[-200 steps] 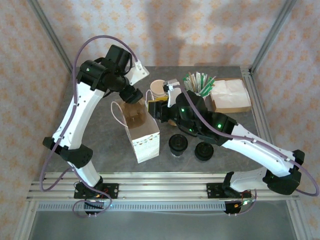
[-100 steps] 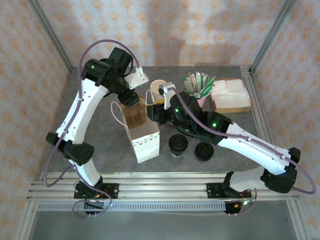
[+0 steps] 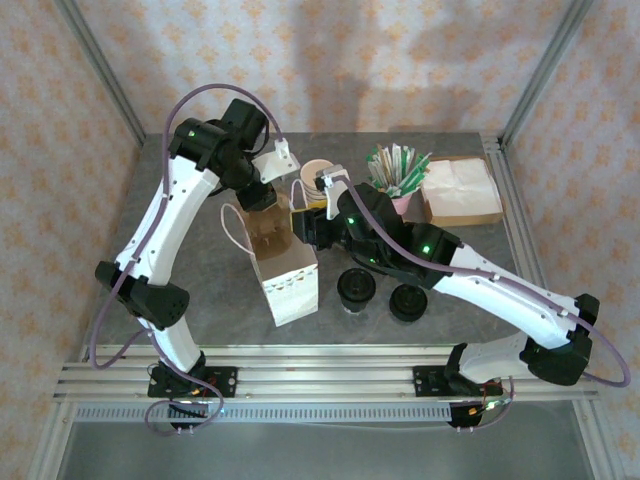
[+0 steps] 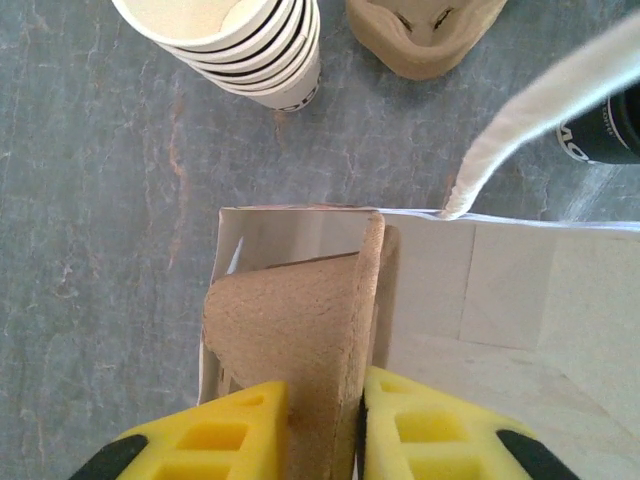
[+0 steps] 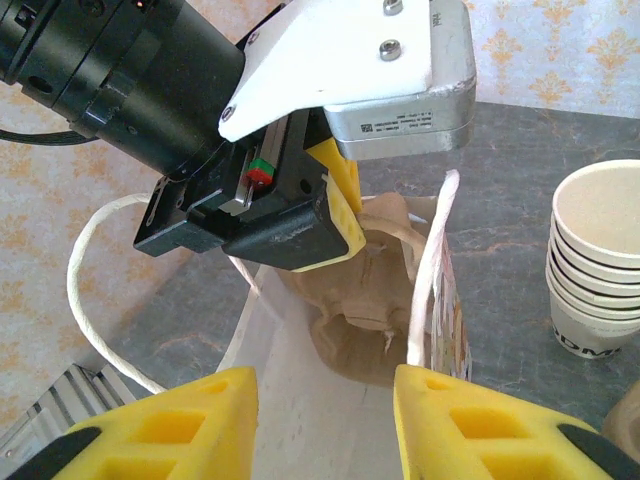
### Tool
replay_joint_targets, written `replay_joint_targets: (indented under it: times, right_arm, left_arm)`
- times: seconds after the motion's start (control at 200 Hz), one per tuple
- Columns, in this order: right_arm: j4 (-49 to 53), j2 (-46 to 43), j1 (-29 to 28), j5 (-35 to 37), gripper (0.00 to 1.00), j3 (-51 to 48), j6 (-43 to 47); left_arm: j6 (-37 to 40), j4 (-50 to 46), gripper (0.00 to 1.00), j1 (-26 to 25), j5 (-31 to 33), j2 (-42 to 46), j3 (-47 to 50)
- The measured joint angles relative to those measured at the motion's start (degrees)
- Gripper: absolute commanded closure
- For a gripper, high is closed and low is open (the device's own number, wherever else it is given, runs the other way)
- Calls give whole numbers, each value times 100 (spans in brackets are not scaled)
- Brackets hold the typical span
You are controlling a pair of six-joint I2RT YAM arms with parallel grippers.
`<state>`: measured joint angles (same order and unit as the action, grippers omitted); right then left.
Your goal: Pack the takeout coffee
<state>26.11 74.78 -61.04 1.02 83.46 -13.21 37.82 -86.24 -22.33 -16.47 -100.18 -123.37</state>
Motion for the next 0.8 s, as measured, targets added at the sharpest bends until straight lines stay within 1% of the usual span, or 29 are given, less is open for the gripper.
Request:
replay_joint_targets:
  times: [0.075,0.145,0.255,0.34,0.53,0.646,0.706,0.801]
  right_arm:
    - [0,0,0,-17,60,0,0]
    - [0,0,0,-22,60,0,2]
    - [0,0,0,-42,60,0,4]
    - [0,0,0,-70,60,0,7]
    - [2,31,0,-133,60,24,46]
    - [28,125,0,-260,61,125,94]
    - [111,210,0,-341,62,234,129]
    - [310,439,0,-433,65,501,173]
  left_arm:
    - [24,-2,87,0,-37,0,0]
    - [22,-7,89,20,-96,2,0]
    - [22,-4,89,26,-116,31,0]
    - [15,11,93,26,-111,109,0]
    - [17,83,94,42,-133,385,0]
    - [15,98,94,146,-269,459,0]
    - [15,101,97,221,-304,448,0]
    - [15,105,97,352,-442,400,-17]
